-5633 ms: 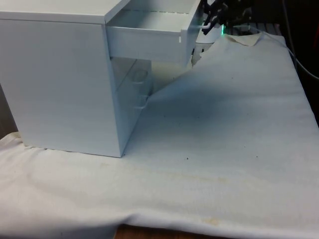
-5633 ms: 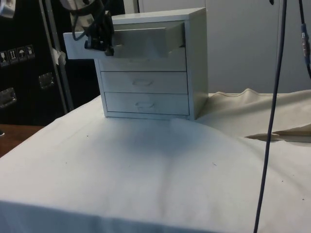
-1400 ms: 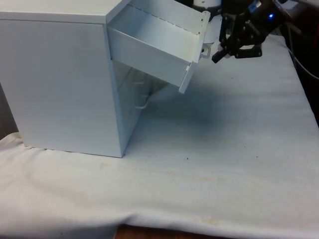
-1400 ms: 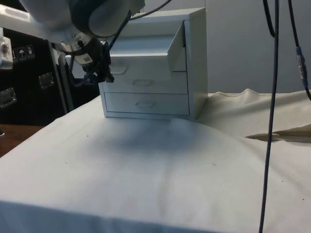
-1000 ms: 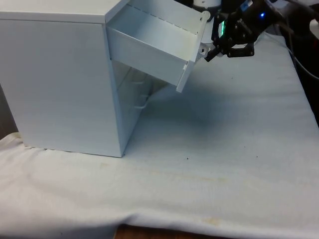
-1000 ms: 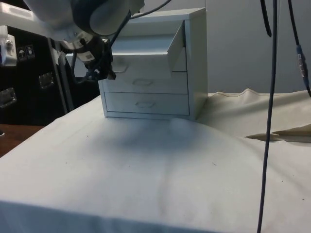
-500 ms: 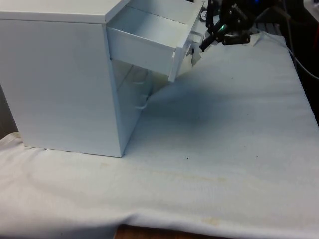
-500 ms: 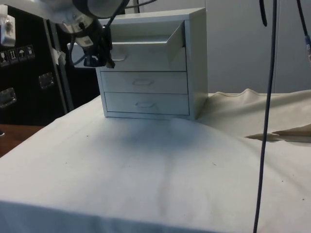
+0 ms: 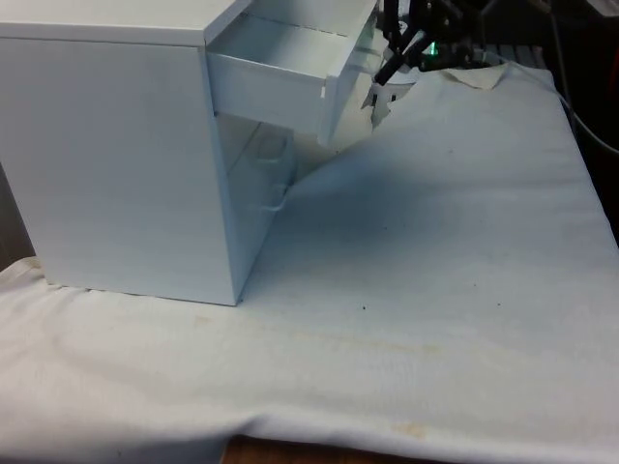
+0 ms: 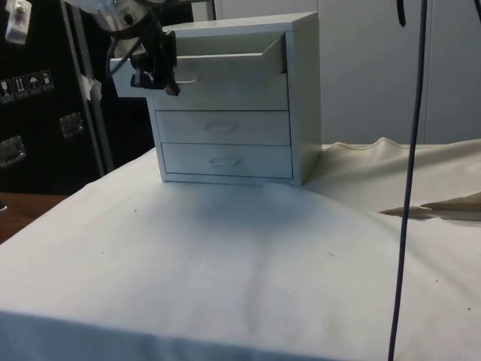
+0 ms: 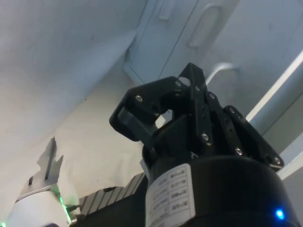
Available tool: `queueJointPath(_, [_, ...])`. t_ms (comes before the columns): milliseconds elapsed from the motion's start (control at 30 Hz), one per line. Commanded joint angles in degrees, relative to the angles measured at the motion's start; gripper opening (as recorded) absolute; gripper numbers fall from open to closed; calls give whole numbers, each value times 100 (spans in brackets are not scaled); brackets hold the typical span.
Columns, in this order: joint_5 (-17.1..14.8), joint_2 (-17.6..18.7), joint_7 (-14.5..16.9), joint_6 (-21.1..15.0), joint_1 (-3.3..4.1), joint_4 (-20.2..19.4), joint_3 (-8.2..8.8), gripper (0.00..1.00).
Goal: Open the drawer, then close it.
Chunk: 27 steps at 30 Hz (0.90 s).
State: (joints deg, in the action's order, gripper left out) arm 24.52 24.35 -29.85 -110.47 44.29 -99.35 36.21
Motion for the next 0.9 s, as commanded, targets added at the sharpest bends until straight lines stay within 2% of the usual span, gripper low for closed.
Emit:
queueJointPath(0, [-29, -80, 80, -109, -46, -46, 23, 0])
queueJointPath(67, [-63, -109, 120, -115, -57, -46, 57, 0])
queueJointPath(100, [-63, -40, 57, -17, -17, 0, 46, 0])
queueJointPath(133, [-80, -132, 155, -120, -69, -46, 86, 0])
queueJointPath(300, [-63, -149, 235, -149, -86, -57, 178, 0])
queueJointPath(367, [-80, -109, 212, -63, -57, -11, 189, 0])
queueJointPath(400, [-46, -155, 292, -172, -97, -63, 229, 0])
queueJointPath(433, [-40, -160, 309, -178, -103, -63, 241, 0])
queueJointPath(633, [11, -160, 447, -212, -69, -57, 384, 0])
queueJointPath(700, [-52, -120, 424, -132, -69, -11, 367, 0])
queueJointPath(733, [23, -166, 458, -212, -69, -52, 390, 0])
queueJointPath(867, [132, -166, 504, -172, -57, -23, 407, 0])
